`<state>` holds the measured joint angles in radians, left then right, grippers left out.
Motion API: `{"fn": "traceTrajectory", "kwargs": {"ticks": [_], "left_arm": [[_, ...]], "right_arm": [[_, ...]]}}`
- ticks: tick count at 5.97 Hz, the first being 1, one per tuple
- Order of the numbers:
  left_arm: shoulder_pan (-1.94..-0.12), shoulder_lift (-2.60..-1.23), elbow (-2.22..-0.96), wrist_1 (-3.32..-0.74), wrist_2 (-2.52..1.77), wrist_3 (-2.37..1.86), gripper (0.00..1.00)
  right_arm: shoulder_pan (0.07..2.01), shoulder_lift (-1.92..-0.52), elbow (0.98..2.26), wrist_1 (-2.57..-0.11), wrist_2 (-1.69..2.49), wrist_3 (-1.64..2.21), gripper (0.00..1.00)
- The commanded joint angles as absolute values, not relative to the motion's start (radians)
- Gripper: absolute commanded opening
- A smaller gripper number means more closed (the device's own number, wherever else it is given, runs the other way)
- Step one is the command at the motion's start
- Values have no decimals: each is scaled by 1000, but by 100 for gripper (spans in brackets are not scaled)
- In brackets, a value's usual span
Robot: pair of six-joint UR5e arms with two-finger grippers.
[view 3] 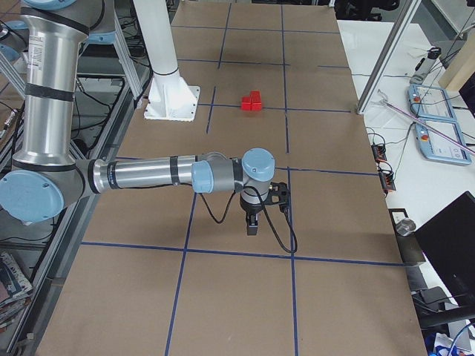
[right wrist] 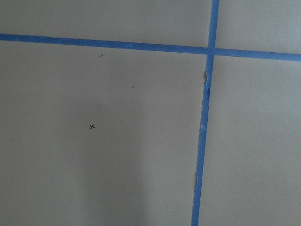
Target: Form red blocks into L shape at center
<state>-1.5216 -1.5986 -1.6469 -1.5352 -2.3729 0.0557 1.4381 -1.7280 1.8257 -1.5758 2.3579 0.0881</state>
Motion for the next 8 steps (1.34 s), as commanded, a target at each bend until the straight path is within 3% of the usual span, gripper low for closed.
{"fn": "traceTrajectory", "kwargs": {"ticks": [1,8], "left_arm": [[-1528,-1594,-1681,-1503,-2359,80,100],[-1528,-1548,-1704,-1486,-2367,84,100]], "right_arm": [[1439,-1720,1797,-1572,2359,86,100],[1491,-1698,1760,-1586,2421,-62,100]]}}
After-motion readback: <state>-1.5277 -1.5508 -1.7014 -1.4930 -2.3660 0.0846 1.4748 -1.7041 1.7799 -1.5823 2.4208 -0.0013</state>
